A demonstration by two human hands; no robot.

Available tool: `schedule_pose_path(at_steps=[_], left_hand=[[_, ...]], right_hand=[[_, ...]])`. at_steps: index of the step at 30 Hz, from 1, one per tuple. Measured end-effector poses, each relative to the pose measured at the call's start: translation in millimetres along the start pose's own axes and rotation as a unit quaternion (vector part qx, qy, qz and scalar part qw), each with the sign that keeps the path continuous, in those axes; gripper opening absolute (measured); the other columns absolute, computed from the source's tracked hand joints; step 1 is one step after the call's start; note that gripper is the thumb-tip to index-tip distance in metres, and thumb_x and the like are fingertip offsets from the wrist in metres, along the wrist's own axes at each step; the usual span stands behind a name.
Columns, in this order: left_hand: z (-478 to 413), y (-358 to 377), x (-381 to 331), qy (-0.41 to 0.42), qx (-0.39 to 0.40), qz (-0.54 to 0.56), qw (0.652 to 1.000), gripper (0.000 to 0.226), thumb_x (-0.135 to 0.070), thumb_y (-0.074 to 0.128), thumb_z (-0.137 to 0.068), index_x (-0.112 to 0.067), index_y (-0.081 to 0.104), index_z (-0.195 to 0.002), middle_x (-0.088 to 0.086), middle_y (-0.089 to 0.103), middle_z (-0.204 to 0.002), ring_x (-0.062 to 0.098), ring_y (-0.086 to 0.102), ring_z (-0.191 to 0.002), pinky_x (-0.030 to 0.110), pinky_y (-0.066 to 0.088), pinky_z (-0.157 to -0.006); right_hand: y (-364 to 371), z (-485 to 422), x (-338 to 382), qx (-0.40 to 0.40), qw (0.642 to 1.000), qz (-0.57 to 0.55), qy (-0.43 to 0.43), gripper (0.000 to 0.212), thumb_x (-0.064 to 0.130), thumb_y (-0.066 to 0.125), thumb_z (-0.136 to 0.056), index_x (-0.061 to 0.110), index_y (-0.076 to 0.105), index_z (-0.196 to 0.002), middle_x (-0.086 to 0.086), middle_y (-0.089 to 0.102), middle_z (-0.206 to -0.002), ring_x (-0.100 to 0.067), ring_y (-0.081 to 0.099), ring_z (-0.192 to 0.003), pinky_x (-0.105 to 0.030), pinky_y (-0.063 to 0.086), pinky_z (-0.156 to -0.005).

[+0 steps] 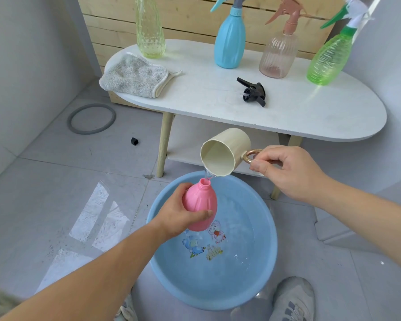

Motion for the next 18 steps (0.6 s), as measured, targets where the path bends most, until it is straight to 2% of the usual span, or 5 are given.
schedule_pose_path(at_steps=[4,8,12,18], left_hand=[[0.0,0.3,-0.9,0.003,-0.001,-0.004,1.000,0.080,-0.039,0.088,-0.060,-0.033,0.050,-0.130,-0.005,0.063,-0.119,0.017,0.066,-0.105,0.023,0.059,-0.072],[-0.1,0.9,-0.8,0.002,-0.001,-0.004,1.000,0.077,-0.038,0.087,-0.060,-0.033,0.050,-0.128,-0.004,0.063,-0.118,0.017,0.066,-0.104,0.023,0.059,-0.071],[-1.0,0.2,1.2,-0.001,-0.005,-0.008,1.000,0.077,-0.038,0.089,-0.061,-0.033,0.051,-0.128,-0.005,0.064,-0.118,0.017,0.067,-0.104,0.029,0.062,-0.078],[-0.9,0.3,1.1,-0.004,-0.001,-0.005,1.000,0.075,-0.033,0.091,-0.065,-0.034,0.050,-0.128,-0.005,0.062,-0.118,0.017,0.066,-0.104,0.024,0.060,-0.072]], right_hand=[[0.7,-0.4,-0.8,0.001,1.000,0.001,-0.011,0.017,0.025,0.066,-0.091,0.020,0.074,-0.077,0.007,0.070,-0.083,-0.013,0.065,-0.093,-0.028,0.046,-0.088],[0.9,0.2,-1.7,0.004,0.999,0.015,-0.030,0.016,0.024,0.067,-0.091,0.025,0.071,-0.076,0.010,0.069,-0.084,-0.009,0.062,-0.095,-0.033,0.048,-0.090],[1.7,-0.2,-3.1,-0.001,0.997,0.038,-0.062,0.017,0.024,0.067,-0.091,0.018,0.072,-0.077,0.007,0.069,-0.083,-0.013,0.061,-0.098,-0.040,0.048,-0.090],[1.7,-1.4,-1.9,-0.017,0.993,0.048,-0.109,0.038,0.046,0.054,-0.086,0.015,0.072,-0.076,0.005,0.068,-0.078,-0.015,0.061,-0.094,-0.038,0.048,-0.088]])
Point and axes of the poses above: each hand's wrist, its own z-axis away from the middle knuckle, its own y-axis out of the palm, x = y × z, the point moved 2 cm from there along -z, towards the middle knuckle
